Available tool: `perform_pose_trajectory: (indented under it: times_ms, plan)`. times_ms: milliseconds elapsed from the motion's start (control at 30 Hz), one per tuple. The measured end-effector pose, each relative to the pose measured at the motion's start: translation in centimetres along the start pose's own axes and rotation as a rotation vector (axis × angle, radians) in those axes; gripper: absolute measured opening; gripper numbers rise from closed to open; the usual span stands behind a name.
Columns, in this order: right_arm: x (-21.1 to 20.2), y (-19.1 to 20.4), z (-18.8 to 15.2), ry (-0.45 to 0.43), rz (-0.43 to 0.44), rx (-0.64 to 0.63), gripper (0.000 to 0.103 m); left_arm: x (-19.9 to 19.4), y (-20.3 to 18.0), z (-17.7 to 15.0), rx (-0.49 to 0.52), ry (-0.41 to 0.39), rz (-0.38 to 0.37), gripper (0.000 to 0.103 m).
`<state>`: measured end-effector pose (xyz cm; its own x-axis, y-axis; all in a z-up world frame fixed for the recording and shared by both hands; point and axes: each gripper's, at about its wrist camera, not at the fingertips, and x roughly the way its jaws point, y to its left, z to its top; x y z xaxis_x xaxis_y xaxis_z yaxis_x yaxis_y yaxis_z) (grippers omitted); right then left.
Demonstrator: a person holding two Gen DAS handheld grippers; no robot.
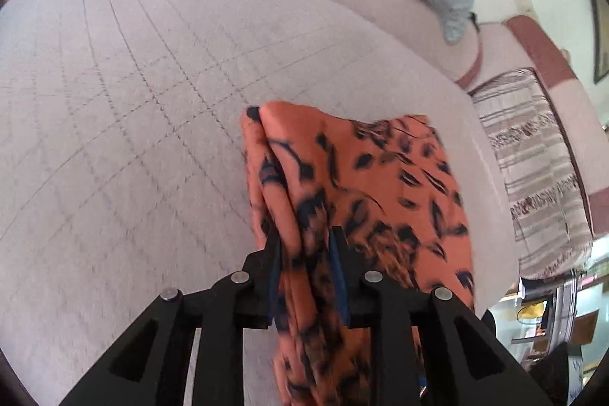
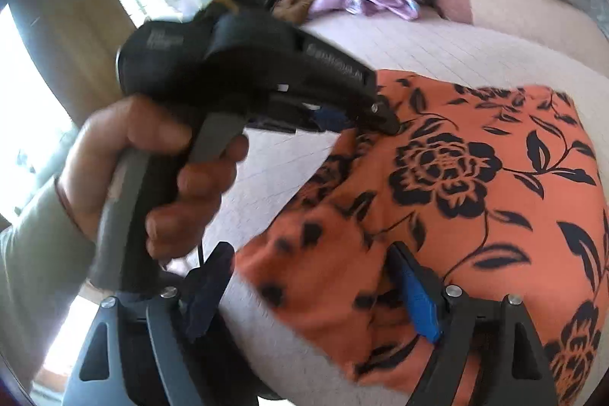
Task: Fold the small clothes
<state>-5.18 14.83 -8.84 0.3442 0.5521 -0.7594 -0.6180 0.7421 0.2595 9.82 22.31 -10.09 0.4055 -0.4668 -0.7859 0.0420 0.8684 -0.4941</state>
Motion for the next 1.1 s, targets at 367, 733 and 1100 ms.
perform_pose_trajectory:
  times_ms: [367, 733, 1100]
  plan:
    - [-8.7, -4.3, -4.5, -0.088, 0.083, 0.204, 0.085, -4.8, -1.2, -7.7, -0.07, -0.043, -0.095, 0.029]
    - [-13.6, -15.9, -8.5, -0.163, 0.176, 0.697, 0.086, -5.6, -2.3, -8.1, -0.081, -0.072, -0.064, 0.06]
    - [-8.0, -17.5, -10.4, -0.141, 0.572, 1.059, 0.086, -3.5, -3.1, -7.9, -0.048, -0.03, 0.061, 0.033]
